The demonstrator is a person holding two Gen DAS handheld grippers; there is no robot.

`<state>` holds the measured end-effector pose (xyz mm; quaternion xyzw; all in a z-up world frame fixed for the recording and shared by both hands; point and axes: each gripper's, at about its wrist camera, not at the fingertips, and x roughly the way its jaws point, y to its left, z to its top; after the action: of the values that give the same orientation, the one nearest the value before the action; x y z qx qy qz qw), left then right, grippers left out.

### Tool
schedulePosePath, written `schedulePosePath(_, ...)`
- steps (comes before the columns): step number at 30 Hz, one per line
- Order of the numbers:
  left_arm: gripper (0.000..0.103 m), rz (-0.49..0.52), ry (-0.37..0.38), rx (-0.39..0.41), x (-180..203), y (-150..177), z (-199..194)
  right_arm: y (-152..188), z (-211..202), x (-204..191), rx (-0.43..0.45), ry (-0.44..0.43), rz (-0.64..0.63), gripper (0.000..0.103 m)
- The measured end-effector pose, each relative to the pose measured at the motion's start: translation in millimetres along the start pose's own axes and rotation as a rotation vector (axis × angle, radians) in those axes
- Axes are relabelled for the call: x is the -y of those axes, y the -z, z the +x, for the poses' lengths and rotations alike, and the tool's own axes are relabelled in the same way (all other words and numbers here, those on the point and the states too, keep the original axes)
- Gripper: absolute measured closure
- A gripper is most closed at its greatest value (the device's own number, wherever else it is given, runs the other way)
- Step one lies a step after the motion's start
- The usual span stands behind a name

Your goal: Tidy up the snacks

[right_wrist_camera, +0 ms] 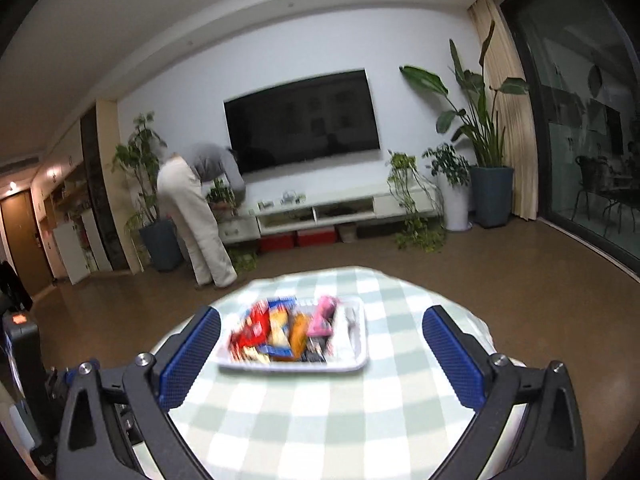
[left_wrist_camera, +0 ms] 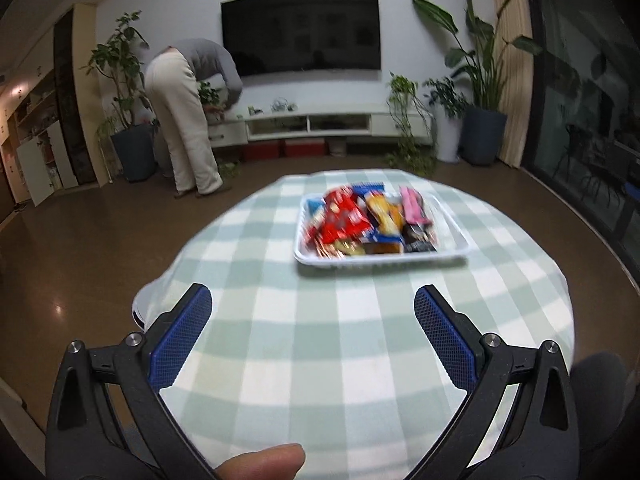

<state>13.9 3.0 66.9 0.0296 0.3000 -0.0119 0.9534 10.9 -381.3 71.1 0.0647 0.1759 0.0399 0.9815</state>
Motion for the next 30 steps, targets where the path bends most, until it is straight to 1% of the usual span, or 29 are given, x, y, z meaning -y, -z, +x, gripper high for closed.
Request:
schedulePosePath(4,0.0,-0.008,0.033,-0.056,10.5,10.3,7.6,18.5,-1.6,0.4,-0.06,0.049,-0.021,0.0)
schedulePosePath(7,0.0,-0.008,0.047,-0.094,14.9,17.1,13.5,29.1,0.2,2.7,-0.1,0.058,-0.012,0.0)
schedulePosePath(13,0.0,-0.015,0.028,-0.14,15.6,26.2,27.1,45.0,4.9,-2.5,-0.146,0.055,-0.024,0.0)
schedulePosePath(30,0.0,-0.04,0.025,-0.198,2.8,34.6,53.3,65.0,24.3,-16.2,-0.23,0.036,-0.055,0.0)
